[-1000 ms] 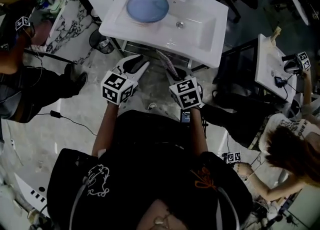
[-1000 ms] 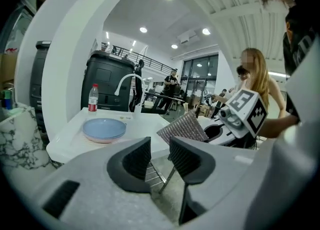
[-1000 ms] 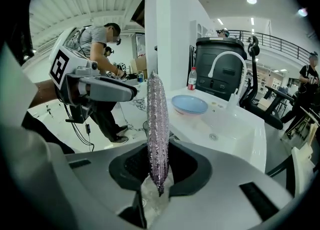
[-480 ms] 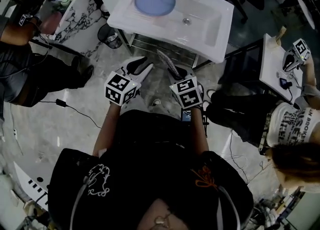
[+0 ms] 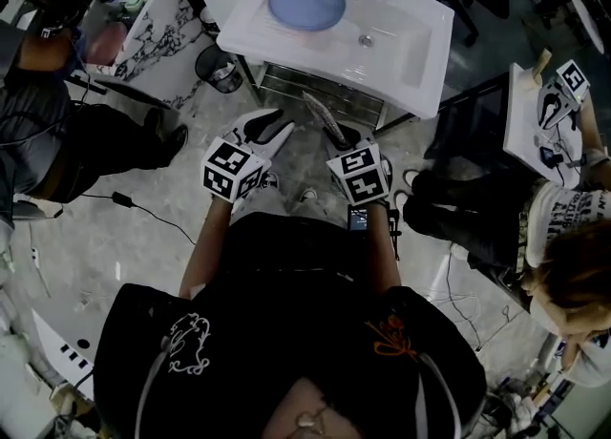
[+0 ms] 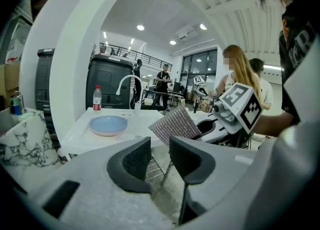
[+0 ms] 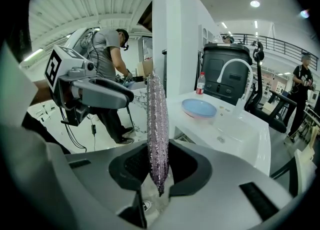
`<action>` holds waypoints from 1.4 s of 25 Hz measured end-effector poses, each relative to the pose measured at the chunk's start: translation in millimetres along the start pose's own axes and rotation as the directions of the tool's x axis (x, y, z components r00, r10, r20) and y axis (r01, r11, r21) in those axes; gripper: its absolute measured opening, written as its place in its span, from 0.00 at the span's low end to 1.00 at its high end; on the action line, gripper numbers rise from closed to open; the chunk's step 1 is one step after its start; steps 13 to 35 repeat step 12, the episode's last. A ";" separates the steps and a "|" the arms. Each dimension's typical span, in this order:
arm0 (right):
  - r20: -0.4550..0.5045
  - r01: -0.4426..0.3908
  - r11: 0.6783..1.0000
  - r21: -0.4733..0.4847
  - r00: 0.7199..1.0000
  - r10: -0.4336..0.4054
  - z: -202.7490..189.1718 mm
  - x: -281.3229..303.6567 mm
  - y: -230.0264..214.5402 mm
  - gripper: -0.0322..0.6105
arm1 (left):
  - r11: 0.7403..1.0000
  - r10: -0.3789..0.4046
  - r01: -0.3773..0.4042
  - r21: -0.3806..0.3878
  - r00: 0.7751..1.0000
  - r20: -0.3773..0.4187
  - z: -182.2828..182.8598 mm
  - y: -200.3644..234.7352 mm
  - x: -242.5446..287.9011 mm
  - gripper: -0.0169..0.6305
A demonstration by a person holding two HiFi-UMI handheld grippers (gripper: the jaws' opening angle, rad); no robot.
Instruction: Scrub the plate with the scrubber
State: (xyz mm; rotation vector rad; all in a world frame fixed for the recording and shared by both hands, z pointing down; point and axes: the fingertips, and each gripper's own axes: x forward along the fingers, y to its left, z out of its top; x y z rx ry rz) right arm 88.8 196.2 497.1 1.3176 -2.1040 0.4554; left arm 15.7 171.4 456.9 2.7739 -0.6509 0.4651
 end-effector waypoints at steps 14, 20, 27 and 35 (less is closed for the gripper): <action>-0.013 0.022 1.000 -0.017 1.000 -0.023 13.7 6.4 19.9 0.17 | 1.000 -0.014 0.014 0.002 1.000 0.023 1.9 16.2 -20.5 0.22; -0.013 0.022 1.000 -0.017 1.000 -0.023 13.7 6.4 19.9 0.17 | 1.000 -0.014 0.014 0.002 1.000 0.023 1.9 16.2 -20.5 0.22; -0.013 0.022 1.000 -0.017 1.000 -0.023 13.7 6.4 19.9 0.17 | 1.000 -0.014 0.014 0.002 1.000 0.023 1.9 16.2 -20.5 0.22; -0.013 0.022 1.000 -0.017 1.000 -0.023 13.7 6.4 19.9 0.17 | 1.000 -0.014 0.014 0.002 1.000 0.023 1.9 16.2 -20.5 0.22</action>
